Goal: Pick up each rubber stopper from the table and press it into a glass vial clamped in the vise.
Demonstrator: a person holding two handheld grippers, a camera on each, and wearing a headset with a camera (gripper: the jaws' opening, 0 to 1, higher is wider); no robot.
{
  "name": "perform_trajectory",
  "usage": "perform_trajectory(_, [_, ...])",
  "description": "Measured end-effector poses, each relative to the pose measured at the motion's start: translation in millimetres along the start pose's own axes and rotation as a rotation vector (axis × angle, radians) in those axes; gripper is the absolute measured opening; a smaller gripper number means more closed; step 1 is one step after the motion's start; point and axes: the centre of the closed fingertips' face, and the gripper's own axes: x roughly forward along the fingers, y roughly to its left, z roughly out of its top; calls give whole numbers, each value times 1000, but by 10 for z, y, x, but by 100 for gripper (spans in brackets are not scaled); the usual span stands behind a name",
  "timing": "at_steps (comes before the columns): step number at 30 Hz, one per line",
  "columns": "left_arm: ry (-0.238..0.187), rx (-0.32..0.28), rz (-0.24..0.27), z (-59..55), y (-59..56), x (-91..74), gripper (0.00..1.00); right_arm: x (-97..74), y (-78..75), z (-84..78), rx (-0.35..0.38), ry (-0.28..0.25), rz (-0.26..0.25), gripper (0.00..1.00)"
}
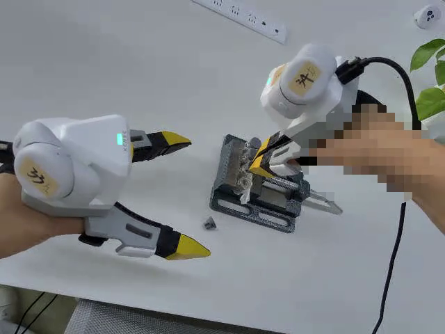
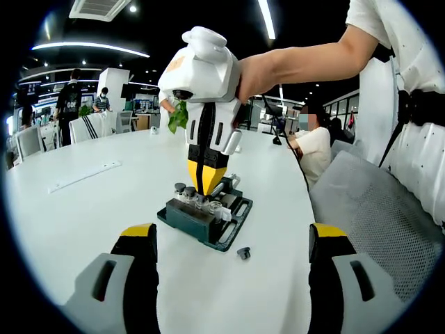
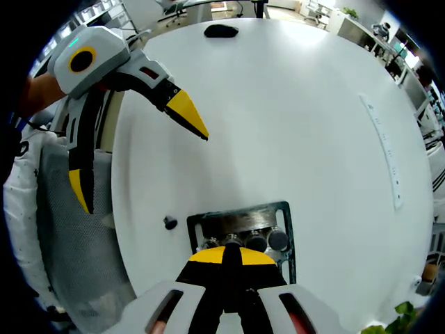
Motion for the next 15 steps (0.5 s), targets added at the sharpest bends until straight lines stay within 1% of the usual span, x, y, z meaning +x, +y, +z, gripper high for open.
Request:
perform_trajectory(4, [0, -1, 3, -4, 1, -5, 89, 2, -6, -3, -5, 9, -5, 0])
perform_trajectory(9, [-1, -4, 3, -14, -5, -6, 89, 5, -3, -2, 2, 13, 0, 0])
perform_trajectory(12, [-1, -5, 3, -15, -8, -2, 89, 22, -11, 26, -6, 13, -2, 0])
perform_trajectory(15, [0, -4, 2, -14, -7, -3, 89, 18, -7, 11, -7, 25, 3, 0])
